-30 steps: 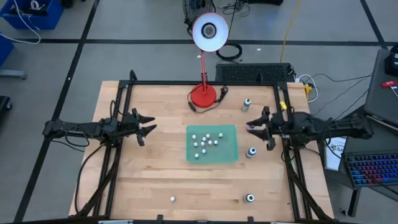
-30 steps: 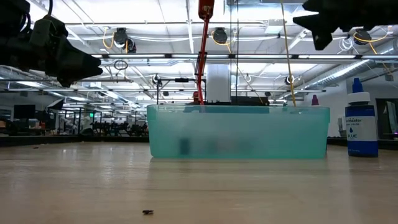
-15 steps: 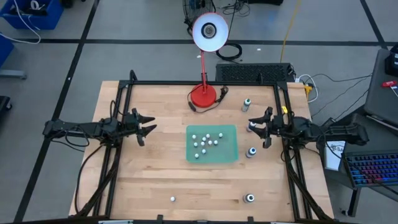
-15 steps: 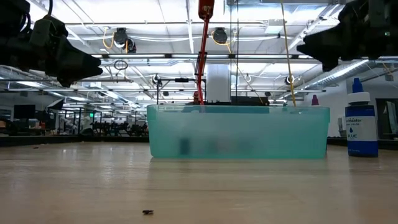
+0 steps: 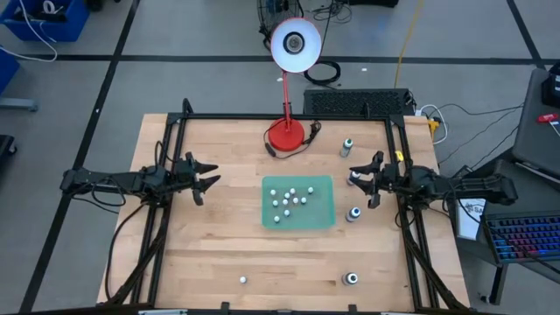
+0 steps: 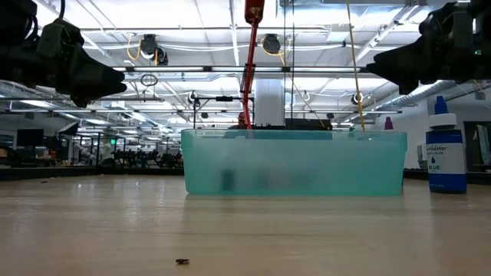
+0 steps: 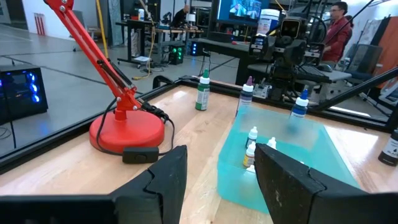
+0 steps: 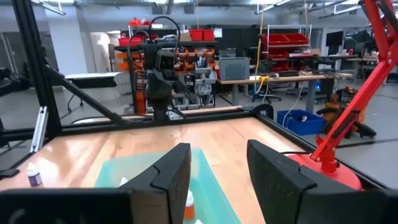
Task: Pick & Place food coloring
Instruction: Put the small purple food coloring bottle into the green bin
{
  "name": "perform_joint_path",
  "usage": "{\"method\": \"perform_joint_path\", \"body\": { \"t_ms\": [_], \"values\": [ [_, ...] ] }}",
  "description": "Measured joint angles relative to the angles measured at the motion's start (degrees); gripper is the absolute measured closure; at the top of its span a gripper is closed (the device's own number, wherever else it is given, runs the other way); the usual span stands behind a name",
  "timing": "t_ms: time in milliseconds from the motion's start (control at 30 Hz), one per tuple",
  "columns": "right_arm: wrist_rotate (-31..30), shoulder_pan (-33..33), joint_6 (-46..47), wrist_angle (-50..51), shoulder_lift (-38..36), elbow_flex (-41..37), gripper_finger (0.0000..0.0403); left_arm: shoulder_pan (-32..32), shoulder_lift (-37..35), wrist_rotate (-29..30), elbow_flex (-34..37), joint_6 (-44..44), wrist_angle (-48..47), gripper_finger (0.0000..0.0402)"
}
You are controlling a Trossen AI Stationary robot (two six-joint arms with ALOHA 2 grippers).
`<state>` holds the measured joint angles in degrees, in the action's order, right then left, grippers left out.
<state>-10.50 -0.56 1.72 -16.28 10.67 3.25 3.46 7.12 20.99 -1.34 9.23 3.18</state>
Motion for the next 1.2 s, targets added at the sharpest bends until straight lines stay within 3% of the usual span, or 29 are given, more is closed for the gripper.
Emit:
{"method": "perform_joint_path", "body": {
  "t_ms": [467, 567, 800, 900, 1067, 1133, 1200],
  "values": [
    [0.0, 0.0, 0.1, 0.0, 0.0, -0.2, 0.0253, 0.0, 0.0, 0.0, 0.0, 0.0, 0.4, 0.0215],
    [0.1, 0.0, 0.1, 0.0, 0.0, -0.2, 0.0256, 0.0, 0.0, -0.2, 0.0, 1.0, 5.3, 0.0215],
    [0.1, 0.0, 0.1, -0.1, 0.0, -0.2, 0.0253, 0.0, 0.0, -7.0, -0.1, 4.8, 5.5, 0.0215],
    [0.1, 0.0, 0.1, -0.1, 0.0, -0.2, 0.0253, 0.0, 1.1, -3.8, 0.6, 8.4, 4.9, 0.0215],
    [0.1, 0.0, 0.1, -0.1, 0.0, -0.2, 0.0258, 0.0, 5.9, -0.2, 0.7, 22.8, 5.9, 0.0215],
    [0.1, 0.0, 0.1, -0.1, 0.0, -0.2, 0.0258, -0.1, 8.1, 1.0, 0.7, 23.6, 9.3, 0.0215],
    [0.1, 0.0, 0.1, -0.1, 0.0, -0.2, 0.0257, -0.3, 9.5, 1.4, 0.7, 19.0, 13.1, 0.0215]
  ]
}}
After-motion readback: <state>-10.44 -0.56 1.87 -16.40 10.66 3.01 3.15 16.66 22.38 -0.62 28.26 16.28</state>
